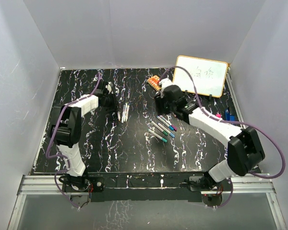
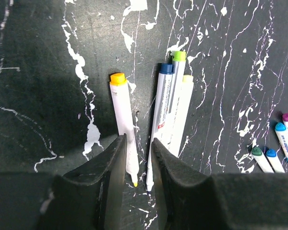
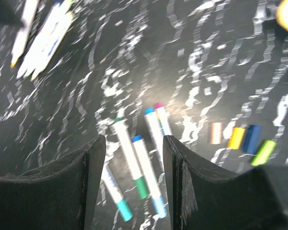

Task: Open the pen caps

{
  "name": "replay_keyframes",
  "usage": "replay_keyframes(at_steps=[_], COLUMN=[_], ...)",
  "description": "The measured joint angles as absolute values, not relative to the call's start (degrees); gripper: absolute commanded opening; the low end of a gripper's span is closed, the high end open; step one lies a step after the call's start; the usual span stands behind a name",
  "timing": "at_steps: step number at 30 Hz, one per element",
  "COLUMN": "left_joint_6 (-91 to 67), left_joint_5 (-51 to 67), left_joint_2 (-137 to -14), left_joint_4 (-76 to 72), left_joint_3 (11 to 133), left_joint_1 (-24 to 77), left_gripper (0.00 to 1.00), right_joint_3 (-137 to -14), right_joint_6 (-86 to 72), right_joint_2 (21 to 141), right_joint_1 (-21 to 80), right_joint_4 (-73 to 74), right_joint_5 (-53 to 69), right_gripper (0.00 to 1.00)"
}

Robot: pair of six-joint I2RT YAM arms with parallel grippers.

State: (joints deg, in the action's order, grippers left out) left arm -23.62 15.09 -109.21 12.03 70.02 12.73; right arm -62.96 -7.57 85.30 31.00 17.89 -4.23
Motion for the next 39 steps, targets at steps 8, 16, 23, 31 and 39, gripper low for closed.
replay_keyframes(at_steps=[8,16,23,31,39], left_joint_6=[-25.4,-29.7,-33.8,-35.2,-35.8], left_joint_5=[8.8,12.1,17.3,18.6,18.9], left_joint_2=[-93.3,-70.5,-69.5,-69.3,-68.7], left_joint_4=[9.6,-4.6,-11.6,-13.4,-13.7], left_joint_3=[63.0,51.9,48.1,47.9,47.9], left_joint_1=[12.8,12.7,12.7,12.7,12.7], left_gripper=[0.69,0.99,0.99,0.99,0.99], right_joint_3=[-53.3,-49.8,-49.6,-47.8,-47.0], right_joint_6=[-8.0,-9.3,-9.8,-10.7,-11.0], right_joint_2=[83.1,80.6,80.9,83.9,86.1], right_joint_1=[42.5,43.5,43.9,44.2,44.2], right_joint_4=[19.5,21.0,21.1,20.9,20.9], right_joint_5=[-4.3,-4.4,-4.1,-3.8,-3.9], right_gripper=[0.49,0.49,0.48,0.47,0.46])
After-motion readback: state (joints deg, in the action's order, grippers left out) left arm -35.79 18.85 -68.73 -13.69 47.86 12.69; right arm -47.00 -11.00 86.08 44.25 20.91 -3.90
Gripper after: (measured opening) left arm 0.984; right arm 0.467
